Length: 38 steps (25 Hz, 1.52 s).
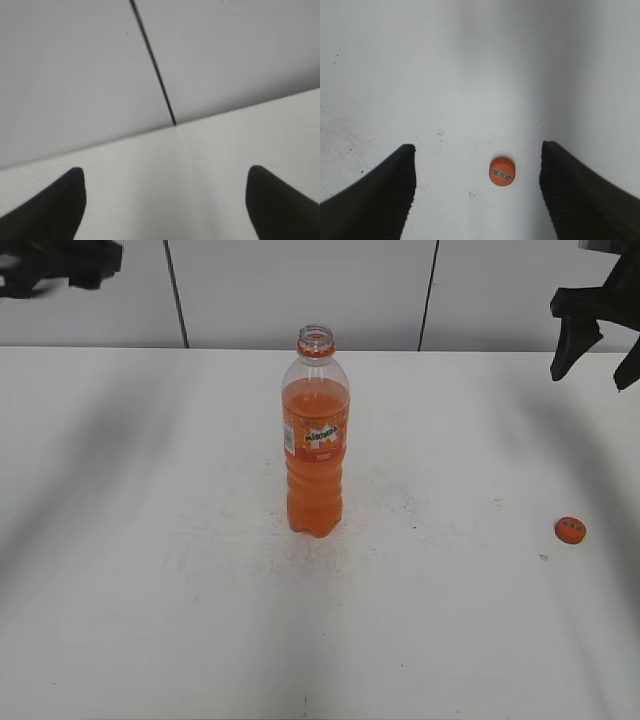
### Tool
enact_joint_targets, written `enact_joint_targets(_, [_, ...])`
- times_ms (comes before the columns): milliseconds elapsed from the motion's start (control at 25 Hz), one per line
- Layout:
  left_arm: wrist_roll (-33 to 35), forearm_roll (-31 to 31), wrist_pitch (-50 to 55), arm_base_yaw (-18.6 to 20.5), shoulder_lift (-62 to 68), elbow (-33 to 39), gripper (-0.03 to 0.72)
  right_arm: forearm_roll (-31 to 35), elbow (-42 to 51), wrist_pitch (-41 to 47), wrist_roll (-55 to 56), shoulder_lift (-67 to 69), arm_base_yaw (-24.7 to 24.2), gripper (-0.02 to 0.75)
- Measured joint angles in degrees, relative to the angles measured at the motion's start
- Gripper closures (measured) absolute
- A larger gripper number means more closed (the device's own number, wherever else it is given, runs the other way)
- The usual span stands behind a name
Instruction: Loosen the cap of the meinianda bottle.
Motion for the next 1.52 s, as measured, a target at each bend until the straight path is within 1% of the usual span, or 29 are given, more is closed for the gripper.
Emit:
enact_joint_targets(80, [9.32, -13.43, 5.55, 0.0, 0.0, 0.0, 0.099, 0.0, 0.0, 0.0, -0.4, 0.0, 0.0, 0.162])
enact_joint_targets(120, [12.4, -18.73, 8.53, 0.0, 0.0, 0.0, 0.099, 0.0, 0.0, 0.0, -0.64, 0.0, 0.0, 0.162])
enact_joint_targets(200, [17.98, -26.39, 15.28, 0.0, 0.0, -0.88, 0.099, 0.04, 0.0, 0.0, -1.06, -0.25, 0.0, 0.162])
enact_joint_targets(240, [19.74, -29.36, 19.51, 0.12, 0.0, -1.83, 0.099, 0.04, 0.0, 0.0, -1.39, -0.62, 0.0, 0.162])
enact_joint_targets(320, [22.15, -32.67, 26.98, 0.75, 0.0, -3.89, 0.099, 0.04, 0.19, -0.07, -1.91, -1.83, 0.0, 0.162])
enact_joint_targets(440, [25.16, -33.95, 37.27, 2.07, 0.0, -5.93, 0.1, 0.04, 3.76, -0.21, -2.65, -5.54, 0.0, 0.162])
enact_joint_targets(560, [28.73, -34.14, 46.37, 3.14, 0.0, -6.15, 0.103, 0.04, 10.78, -0.23, -3.36, -11.13, 0.0, 0.162])
enact_joint_targets(680, [30.4, -34.67, 49.0, 3.38, -0.55, -6.15, 0.111, 0.04, 18.94, -0.23, -4.71, -18.27, 0.0, 0.162])
enact_joint_targets(760, [31.26, -36.41, 49.0, 3.38, -2.0, -4.82, 0.115, 0.04, 24.66, -0.23, -6.01, -23.75, 0.0, 0.162])
enact_joint_targets(880, [31.7, -38.31, 49.0, 3.38, -6.34, -0.14, 0.118, 0.04, 32.68, -0.23, -7.81, -31.85, 0.0, 0.162])
enact_joint_targets(1040, [31.92, -38.85, 49.35, 3.38, -14.67, 8.96, 0.125, 0.13, 42.81, -0.18, -9.56, -43.14, 0.0, 0.162])
enact_joint_targets(1240, [31.92, -38.87, 48.29, 3.38, -27.7, 18.84, 0.127, 0.25, 52.05, -0.18, -10.36, -55.83, 0.0, 0.162])
enact_joint_targets(1400, [32.07, -39.1, 46.96, 3.38, -38.65, 24.76, 0.127, 0.25, 58.65, -2.41, -11.02, -65.59, 0.0, 0.162])
enact_joint_targets(1520, [33.52, -39.78, 46.09, 3.38, -48.69, 26.9, 0.127, 0.25, 63.43, -5.44, -11.4, -73.57, 0.0, 0.162])
